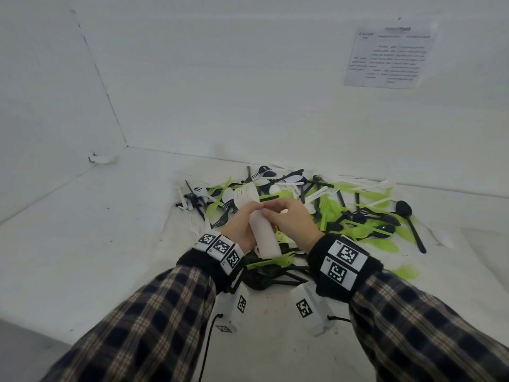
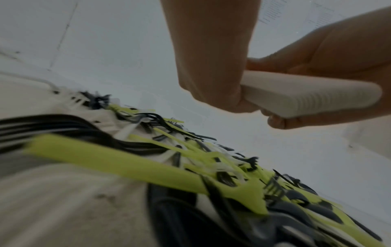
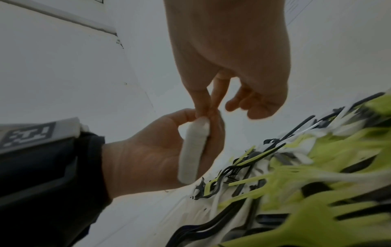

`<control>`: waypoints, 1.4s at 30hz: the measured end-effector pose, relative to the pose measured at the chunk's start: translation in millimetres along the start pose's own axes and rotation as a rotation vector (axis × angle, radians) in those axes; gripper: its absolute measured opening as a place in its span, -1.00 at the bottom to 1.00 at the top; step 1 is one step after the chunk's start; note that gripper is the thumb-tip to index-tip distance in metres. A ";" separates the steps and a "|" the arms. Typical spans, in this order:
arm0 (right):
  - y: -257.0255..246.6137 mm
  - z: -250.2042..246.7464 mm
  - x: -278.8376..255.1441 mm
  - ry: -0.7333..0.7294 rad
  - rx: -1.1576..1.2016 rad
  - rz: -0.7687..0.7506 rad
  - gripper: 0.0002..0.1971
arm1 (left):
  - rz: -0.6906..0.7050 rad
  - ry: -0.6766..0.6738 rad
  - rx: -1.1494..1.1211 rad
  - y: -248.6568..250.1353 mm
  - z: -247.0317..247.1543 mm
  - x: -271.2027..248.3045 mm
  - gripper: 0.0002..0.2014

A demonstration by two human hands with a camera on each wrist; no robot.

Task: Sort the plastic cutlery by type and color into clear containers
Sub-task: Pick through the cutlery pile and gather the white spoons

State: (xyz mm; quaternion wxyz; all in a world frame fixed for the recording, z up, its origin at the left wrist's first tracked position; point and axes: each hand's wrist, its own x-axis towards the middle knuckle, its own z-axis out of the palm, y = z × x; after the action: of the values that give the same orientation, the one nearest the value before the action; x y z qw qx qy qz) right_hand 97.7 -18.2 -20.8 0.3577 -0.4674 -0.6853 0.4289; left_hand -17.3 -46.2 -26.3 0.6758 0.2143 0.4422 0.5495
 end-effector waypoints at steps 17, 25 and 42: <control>2.9 100.5 49.6 -0.655 -0.788 -0.092 -0.58 | 0.008 0.260 0.000 48.0 -74.7 -8.3 -0.79; 1.2 98.6 71.2 -0.428 -0.939 -0.006 -0.62 | 0.032 0.286 0.040 59.4 -91.2 -0.5 -0.83; 3.2 85.7 95.6 -0.180 -0.942 0.113 -0.70 | 0.044 0.288 0.035 67.9 -99.9 20.0 -0.81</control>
State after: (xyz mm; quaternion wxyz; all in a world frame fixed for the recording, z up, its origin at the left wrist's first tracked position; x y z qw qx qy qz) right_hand -7.0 51.3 -47.5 0.0224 -0.5762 -0.8067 0.1295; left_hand -138.0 -26.6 -32.5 0.5894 0.1543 0.5393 0.5813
